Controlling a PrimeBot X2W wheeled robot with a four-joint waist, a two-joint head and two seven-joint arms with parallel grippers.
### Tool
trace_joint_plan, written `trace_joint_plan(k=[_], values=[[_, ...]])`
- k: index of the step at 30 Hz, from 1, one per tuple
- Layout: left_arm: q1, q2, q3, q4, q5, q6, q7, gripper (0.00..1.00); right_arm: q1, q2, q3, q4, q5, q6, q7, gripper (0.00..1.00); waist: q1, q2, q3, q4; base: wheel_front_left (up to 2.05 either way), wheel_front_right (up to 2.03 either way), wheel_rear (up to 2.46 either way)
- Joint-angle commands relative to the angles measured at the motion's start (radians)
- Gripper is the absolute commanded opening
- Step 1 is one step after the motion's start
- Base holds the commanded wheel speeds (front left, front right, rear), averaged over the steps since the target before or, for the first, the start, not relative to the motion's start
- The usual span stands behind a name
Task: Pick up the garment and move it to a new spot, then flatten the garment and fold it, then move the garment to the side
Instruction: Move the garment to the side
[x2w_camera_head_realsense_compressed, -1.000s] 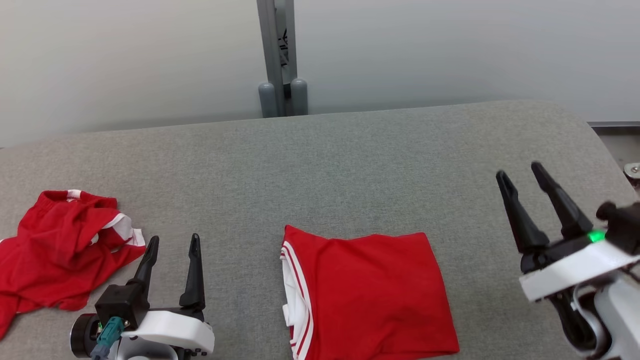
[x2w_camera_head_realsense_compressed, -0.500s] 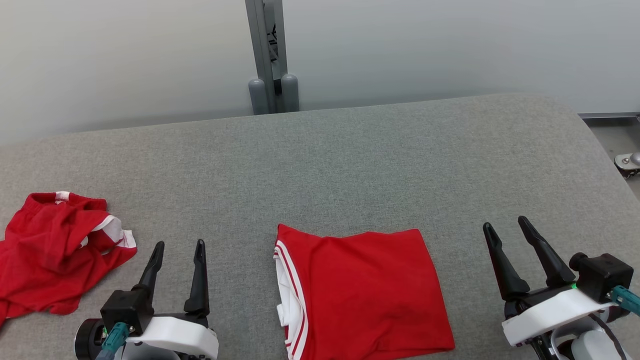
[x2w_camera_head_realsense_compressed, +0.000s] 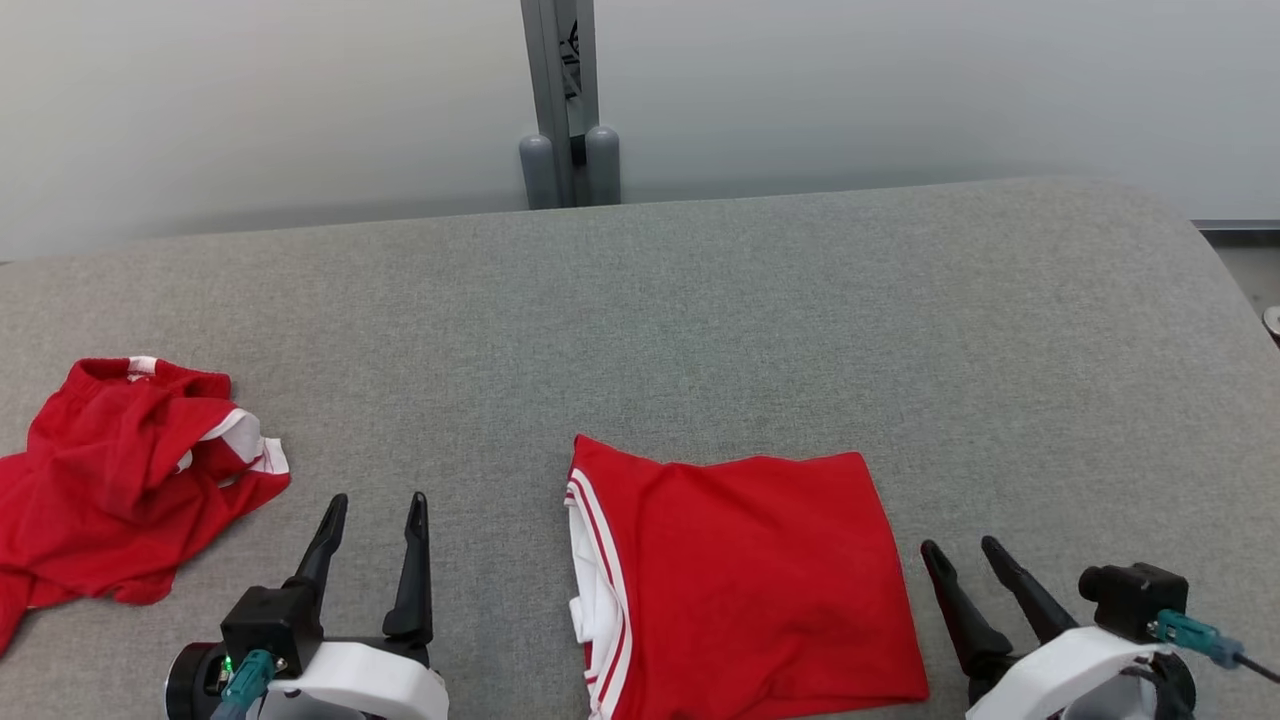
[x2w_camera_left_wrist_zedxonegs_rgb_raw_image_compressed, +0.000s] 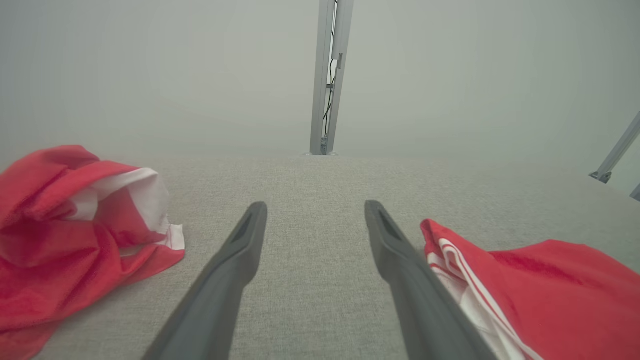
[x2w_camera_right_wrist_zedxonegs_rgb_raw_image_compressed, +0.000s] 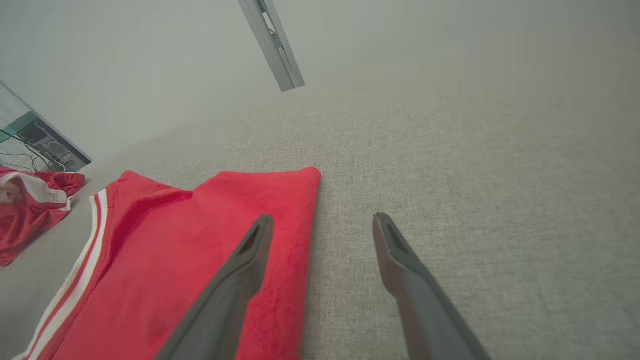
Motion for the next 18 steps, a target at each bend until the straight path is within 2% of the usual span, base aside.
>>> trace_joint_plan(k=[1, 10, 18], values=[[-0.02, 0.003, 0.001, 0.003, 0.008, 0.0, -0.002, 1.0, -0.029, -0.017, 0.022, 0.012, 0.053, 0.002, 0.017, 1.0, 0.0, 0.0, 0.011, 0.007, 0.0, 0.0, 0.0], [-0.053, 0.004, -0.013, 0.032, 0.021, -0.012, -0.002, 1.0, -0.102, -0.077, 0.168, 0.014, 0.415, 0.002, 0.157, 1.0, 0.0, 0.0, 0.059, 0.043, 0.0, 0.0, 0.0], [-0.078, 0.003, -0.025, 0.028, 0.023, -0.01, -0.002, 1.0, -0.148, -0.116, 0.258, 0.035, 0.586, 0.002, 0.229, 1.0, 0.0, 0.0, 0.088, 0.078, 0.0, 0.0, 0.0]])
